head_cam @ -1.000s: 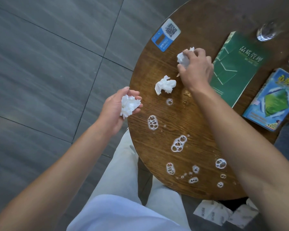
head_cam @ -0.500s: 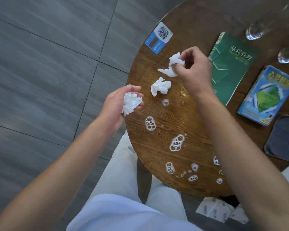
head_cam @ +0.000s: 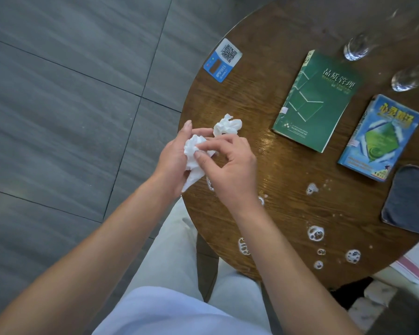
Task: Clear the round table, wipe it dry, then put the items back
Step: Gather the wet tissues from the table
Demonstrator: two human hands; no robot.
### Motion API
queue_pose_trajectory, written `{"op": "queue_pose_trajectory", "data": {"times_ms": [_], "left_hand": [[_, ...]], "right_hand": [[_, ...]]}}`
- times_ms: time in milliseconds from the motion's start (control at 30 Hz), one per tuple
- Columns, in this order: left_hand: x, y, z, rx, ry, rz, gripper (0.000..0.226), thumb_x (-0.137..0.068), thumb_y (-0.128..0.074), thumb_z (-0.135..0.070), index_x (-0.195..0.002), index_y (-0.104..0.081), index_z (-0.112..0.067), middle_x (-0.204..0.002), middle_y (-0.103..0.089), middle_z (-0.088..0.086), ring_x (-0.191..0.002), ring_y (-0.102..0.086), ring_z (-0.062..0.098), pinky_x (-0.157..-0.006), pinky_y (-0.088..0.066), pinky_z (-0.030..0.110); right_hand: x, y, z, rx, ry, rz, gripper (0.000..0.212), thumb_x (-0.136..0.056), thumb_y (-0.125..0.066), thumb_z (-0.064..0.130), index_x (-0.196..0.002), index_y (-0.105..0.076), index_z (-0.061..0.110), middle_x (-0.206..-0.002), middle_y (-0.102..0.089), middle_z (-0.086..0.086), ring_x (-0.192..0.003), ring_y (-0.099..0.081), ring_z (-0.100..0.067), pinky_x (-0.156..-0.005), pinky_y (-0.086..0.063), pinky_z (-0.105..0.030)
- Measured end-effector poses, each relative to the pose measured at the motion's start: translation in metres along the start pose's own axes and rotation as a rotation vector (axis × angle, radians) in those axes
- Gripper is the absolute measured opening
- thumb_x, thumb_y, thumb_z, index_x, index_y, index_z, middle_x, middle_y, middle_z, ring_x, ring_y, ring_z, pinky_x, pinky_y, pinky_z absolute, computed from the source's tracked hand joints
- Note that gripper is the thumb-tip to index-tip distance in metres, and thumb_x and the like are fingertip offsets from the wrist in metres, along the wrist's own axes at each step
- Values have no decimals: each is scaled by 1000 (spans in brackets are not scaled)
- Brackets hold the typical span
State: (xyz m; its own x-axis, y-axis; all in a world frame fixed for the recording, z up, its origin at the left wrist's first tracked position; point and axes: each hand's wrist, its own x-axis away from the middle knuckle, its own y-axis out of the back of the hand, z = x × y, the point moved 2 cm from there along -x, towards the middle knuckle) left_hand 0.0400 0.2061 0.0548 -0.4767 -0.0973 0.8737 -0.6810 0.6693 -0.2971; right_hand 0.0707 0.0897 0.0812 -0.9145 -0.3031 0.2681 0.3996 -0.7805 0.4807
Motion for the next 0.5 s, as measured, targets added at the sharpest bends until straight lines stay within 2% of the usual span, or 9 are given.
{"op": "queue_pose_trajectory", "data": {"times_ms": [67,167,300,367,433,500], "left_hand": [[1,-1,0,10,12,5,46,-106,-45,-47,-108,-72,-11,-98,-76,11,-98,-72,25,-83,-60,36],[1,-2,-1,-38,10,50,40,-105,-48,-47,-103,-72,-14,-90,-72,5,-84,-68,18,-70,-57,29],[2,0,4,-67,-14,89,27,-102,-59,-40,-106,-69,-15,-95,-69,4,-84,-66,16,-67,-53,25],[4,-2,4,-76,-35,74,22,-102,-60,-36,-100,-69,-16,-89,-69,2,-78,-66,15,-62,-51,24],[4,-3,3,-91,-61,36,21,-102,-60,-33,-93,-69,-16,-81,-69,0,-70,-65,13,-54,-50,21],[1,1,1,-84,-95,2,22,-102,-61,-31,-88,-69,-16,-79,-70,0,-70,-66,14,-57,-53,23]], "right_hand": [[0,-4,-5,57,7,-28,9,-83,-81,26,-92,-81,25,-90,-61,10,-98,-53,-11,-84,-46,-24],[-5,-3,-9,142,23,-71,9,-82,-80,29,-88,-77,25,-88,-57,9,-93,-51,-11,-82,-43,-24],[-8,-5,-11,215,43,-95,7,-82,-77,27,-88,-75,23,-91,-60,6,-93,-52,-14,-83,-48,-35],[-7,-7,-12,259,54,-116,6,-83,-75,26,-89,-76,23,-90,-60,5,-92,-51,-15,-82,-49,-40],[-4,-10,-7,293,84,-114,7,-86,-74,28,-91,-78,24,-92,-61,4,-92,-51,-15,-79,-49,-39],[-4,-10,-3,273,120,-115,12,-91,-72,29,-99,-79,23,-97,-61,2,-93,-53,-15,-79,-49,-35]]}}
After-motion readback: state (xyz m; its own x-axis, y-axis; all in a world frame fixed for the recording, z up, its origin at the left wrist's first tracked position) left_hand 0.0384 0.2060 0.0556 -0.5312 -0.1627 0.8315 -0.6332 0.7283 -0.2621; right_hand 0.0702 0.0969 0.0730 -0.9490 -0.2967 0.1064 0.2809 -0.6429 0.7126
